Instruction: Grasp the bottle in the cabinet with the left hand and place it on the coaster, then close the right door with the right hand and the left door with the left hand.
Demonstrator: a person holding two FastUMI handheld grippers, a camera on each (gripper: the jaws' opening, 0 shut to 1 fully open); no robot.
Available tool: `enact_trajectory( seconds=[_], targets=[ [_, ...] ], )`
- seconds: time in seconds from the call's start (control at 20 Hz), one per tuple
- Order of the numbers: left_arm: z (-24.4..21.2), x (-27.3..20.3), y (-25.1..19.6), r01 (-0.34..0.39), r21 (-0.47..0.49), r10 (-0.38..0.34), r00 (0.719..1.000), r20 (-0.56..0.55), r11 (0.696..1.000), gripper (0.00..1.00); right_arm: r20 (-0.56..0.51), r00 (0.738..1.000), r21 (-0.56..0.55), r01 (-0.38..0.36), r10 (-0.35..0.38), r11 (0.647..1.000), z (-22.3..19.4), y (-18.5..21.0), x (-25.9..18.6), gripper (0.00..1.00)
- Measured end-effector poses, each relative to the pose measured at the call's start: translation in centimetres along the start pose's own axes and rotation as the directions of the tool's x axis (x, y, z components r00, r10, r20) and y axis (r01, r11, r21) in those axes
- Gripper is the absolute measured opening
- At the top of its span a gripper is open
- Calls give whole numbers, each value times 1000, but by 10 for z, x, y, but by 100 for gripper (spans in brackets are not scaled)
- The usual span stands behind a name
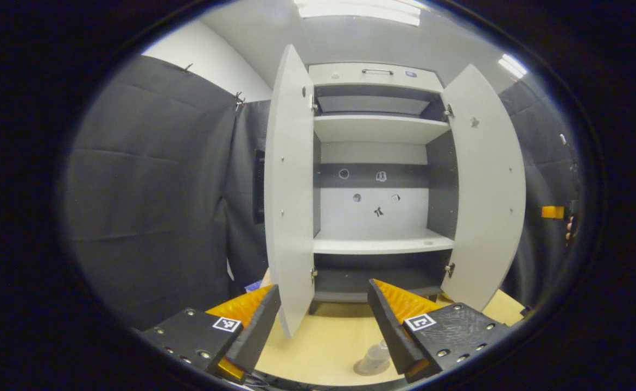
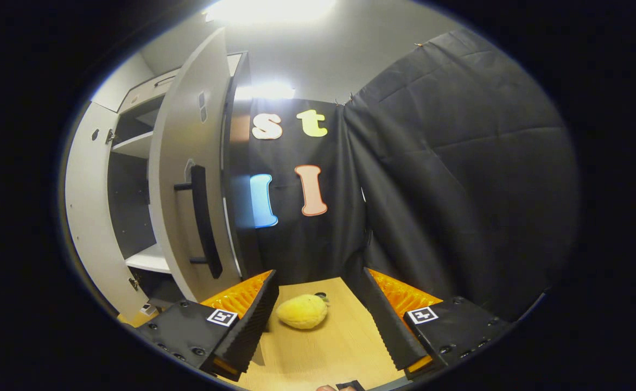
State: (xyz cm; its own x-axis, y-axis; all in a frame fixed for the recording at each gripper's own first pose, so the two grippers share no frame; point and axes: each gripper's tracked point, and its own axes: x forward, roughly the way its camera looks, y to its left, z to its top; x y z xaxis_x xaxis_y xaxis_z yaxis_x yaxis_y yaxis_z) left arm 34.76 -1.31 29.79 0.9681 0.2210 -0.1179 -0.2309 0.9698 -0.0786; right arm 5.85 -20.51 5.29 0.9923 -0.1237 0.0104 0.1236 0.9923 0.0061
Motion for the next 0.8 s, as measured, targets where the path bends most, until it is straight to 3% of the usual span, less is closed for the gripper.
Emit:
enact_trajectory(
  seconds=[0.15,0.2,0.25,0.4,0.45,0.5,0.8],
  targets=[
    [37,25,-10,32,-30,-32,999,19,999,99,50,999,-26,-19,20,999,21,6,14,97],
    [43,32,-14,49,-28,-49,999,19,998,86,55,998,-38,-33,35,999,27,11,19,92],
    [50,39,-19,61,-23,-61,998,23,998,93,58,997,-53,-52,55,997,31,16,22,97],
    [67,58,-31,75,-50,-73,996,58,996,93,69,991,-74,-105,110,992,49,29,33,98],
    [70,62,-37,82,-69,-78,995,59,994,100,71,989,-69,-124,129,990,53,34,37,98],
    [70,64,-39,73,-82,-69,996,55,994,93,68,987,-64,-140,144,988,56,37,41,98],
    [87,77,-44,30,-73,-25,998,65,997,93,29,976,-49,-213,214,976,58,51,70,98]
  ],
)
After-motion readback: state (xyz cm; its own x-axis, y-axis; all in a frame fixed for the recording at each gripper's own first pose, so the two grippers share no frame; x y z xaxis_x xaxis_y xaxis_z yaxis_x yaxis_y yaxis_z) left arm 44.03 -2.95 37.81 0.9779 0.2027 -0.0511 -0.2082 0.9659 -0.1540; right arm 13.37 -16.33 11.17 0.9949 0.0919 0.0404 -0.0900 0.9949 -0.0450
